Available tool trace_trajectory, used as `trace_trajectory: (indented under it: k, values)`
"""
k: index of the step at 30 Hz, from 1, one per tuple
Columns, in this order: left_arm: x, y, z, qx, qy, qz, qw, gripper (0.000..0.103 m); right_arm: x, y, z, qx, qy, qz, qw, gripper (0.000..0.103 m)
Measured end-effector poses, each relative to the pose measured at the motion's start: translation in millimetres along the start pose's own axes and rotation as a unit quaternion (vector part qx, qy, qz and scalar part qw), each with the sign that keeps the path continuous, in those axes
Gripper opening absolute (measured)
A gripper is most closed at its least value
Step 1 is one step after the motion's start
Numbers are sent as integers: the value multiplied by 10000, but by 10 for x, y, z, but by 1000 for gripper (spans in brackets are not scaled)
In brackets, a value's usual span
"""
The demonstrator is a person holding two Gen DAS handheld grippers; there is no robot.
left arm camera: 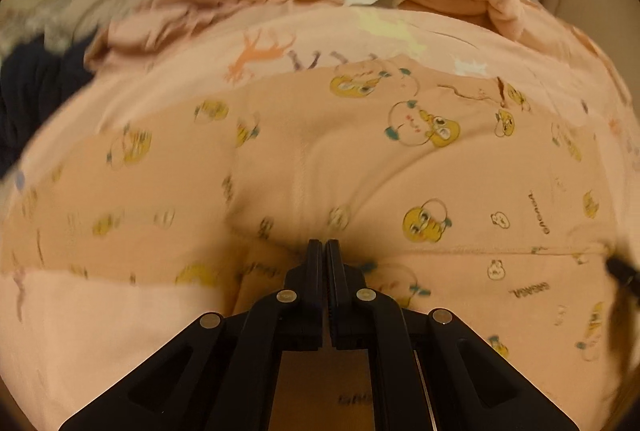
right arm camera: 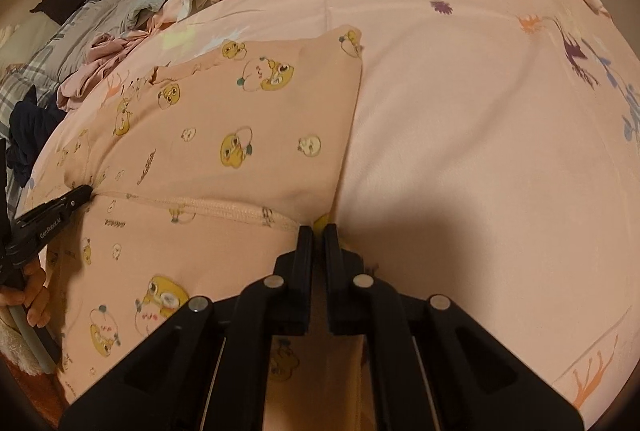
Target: Fold small clothes
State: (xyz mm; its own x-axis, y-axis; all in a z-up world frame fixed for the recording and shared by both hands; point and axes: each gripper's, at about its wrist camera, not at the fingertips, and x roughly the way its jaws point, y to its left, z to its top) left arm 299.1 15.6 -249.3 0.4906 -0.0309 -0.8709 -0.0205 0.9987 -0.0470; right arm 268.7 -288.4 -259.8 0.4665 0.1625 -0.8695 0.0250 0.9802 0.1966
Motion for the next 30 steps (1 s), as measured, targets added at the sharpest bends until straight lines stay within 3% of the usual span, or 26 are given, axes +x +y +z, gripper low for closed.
trace_trajectory:
  k: [4, 7, 9, 12, 15, 17, 18, 20, 21, 24, 25, 28, 30]
  values:
    - [-187, 183, -22, -386, 166, -600, 9973, 6, -62, 2, -79, -172, 202, -52, 9996, 0]
    - [-473, 237, 90, -513, -445, -716, 9951, 6, -182, 14, 9, -148, 198, 41, 9997, 7]
    - [-498, 240, 229, -647, -566, -848, 9927, 6, -289, 40, 134, -154, -35, 72, 9998, 7]
    - [-217, 194, 440, -867, -261, -1380, 9863, 6, -317, 45, 417, 97, -271, 312, 9991, 7]
    - [196, 63, 469, -641, 342, -1195, 9902, 6, -144, 51, 675, 379, -243, 601, 9972, 7]
    - [250, 41, 381, -509, 142, -1010, 9935, 6, 52, 72, 754, 421, -52, 470, 9980, 7]
    - [228, 63, 353, -480, 81, -1091, 9928, 6, 183, 81, 775, 390, 95, 308, 9987, 4]
    - [225, 202, 313, -663, 185, -1427, 9874, 6, 394, 50, 767, 298, 308, -131, 9990, 0]
    - [239, 293, 294, -798, 251, -1591, 9837, 6, 454, 21, 741, 167, 210, -202, 9994, 0]
    - [217, 589, 229, -1214, 370, -1985, 9718, 6, 407, -146, 692, 431, 17, 219, 9988, 0]
    - [162, 629, 199, -1196, 331, -1988, 9722, 6, 382, -209, 673, 598, 22, 328, 9977, 0]
    - [-189, 618, 84, -687, -152, -1136, 9910, 6, 268, -258, 614, 794, 79, 377, 9961, 0]
    - [-343, 719, 25, -717, -351, -963, 9921, 7, 115, -181, 551, 635, 26, 166, 9978, 11]
